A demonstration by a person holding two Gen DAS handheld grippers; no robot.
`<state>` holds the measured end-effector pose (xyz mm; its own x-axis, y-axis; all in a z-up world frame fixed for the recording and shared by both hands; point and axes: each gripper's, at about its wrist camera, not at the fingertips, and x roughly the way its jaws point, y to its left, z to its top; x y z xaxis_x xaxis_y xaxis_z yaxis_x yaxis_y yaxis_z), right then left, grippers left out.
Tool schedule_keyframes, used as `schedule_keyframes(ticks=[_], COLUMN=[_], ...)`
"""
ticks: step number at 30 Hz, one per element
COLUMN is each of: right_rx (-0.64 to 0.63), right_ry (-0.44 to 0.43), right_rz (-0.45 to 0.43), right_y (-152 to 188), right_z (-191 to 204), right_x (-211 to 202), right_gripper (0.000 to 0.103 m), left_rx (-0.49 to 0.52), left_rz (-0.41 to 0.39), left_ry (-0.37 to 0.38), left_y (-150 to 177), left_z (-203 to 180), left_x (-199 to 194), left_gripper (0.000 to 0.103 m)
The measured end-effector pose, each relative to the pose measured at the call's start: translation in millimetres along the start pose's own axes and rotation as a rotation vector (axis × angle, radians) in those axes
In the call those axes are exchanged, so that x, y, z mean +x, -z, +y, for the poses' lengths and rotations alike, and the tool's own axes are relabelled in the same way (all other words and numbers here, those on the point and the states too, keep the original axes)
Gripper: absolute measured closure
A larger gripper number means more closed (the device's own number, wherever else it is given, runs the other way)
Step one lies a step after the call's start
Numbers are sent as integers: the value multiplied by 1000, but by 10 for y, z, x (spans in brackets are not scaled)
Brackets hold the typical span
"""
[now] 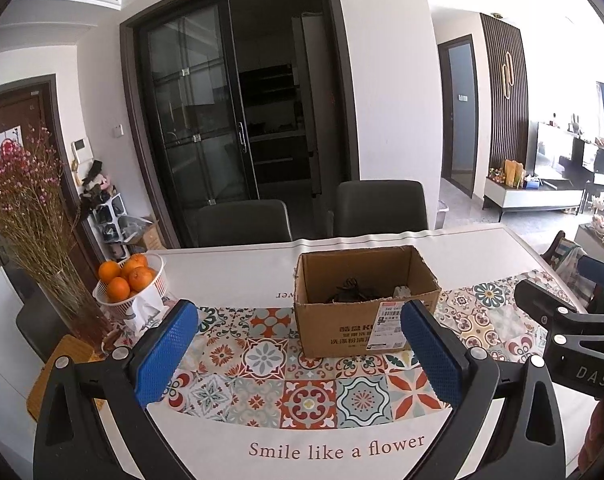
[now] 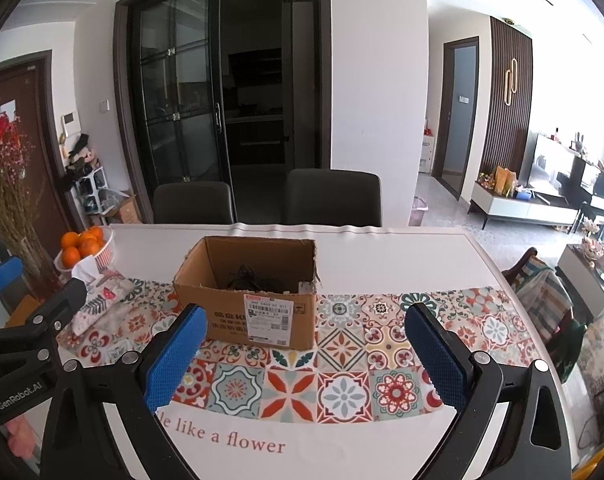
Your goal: Organize rigid objects
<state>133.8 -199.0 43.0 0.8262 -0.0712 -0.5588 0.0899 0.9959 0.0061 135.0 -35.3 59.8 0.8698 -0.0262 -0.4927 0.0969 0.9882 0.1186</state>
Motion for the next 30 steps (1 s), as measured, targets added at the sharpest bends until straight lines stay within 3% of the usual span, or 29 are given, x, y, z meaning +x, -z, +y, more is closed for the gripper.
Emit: schedule_keyframes(ticks=[30], right_rx=[1], right_ry=[6], right_rz=[-3], right_y=[9], right_z=[-51], right_x=[-37], right_gripper=[3], left_rx=[5], left_rz=[-5], left_ry=[-2], left_y=[1], left_z=[11], left_x=[-33], left_gripper=[0])
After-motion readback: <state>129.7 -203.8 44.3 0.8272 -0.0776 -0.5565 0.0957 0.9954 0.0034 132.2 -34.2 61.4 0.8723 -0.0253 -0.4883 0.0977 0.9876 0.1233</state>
